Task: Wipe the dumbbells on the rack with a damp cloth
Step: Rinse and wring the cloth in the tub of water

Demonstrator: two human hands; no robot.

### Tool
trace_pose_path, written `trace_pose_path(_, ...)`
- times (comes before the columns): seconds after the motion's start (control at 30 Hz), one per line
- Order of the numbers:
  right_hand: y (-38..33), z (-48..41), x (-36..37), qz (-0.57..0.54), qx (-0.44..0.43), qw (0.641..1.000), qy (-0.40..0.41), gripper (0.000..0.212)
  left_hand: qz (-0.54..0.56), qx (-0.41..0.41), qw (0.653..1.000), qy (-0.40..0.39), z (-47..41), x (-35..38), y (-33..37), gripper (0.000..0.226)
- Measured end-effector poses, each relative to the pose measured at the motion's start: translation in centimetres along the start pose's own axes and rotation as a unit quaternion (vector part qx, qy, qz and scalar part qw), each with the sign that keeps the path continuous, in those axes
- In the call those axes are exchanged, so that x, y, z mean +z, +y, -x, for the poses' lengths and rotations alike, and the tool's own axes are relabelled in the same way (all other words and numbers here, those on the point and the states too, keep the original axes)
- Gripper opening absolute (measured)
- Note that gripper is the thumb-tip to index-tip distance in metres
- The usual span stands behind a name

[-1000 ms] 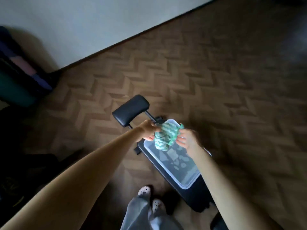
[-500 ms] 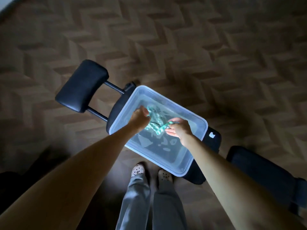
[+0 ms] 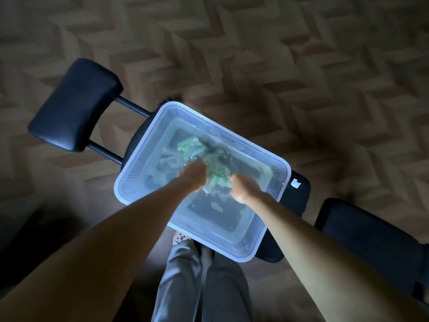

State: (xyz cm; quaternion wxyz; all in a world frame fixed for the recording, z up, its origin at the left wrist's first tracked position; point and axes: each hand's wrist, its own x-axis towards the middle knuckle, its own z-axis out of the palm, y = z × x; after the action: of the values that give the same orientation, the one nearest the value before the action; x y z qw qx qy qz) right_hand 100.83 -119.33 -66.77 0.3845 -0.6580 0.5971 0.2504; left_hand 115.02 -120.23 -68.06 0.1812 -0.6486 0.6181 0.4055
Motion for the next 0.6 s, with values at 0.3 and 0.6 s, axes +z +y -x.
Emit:
trace_pose_path(0.3, -1.5, 3.0, -3.5, -0.269, -0.012, 0.93, 0.249, 0.037, 0.136, 0.042, 0.981, 0.132, 3.8, -4.8, 0.5, 0.039)
trace_pose_path(0.6, -1.6, 2.1, -1.7, -0.027, -0.037, 0.987, 0.157, 0.035, 0.01, -0.017, 0.994, 0.109, 2.3, -2.6, -1.8, 0.03)
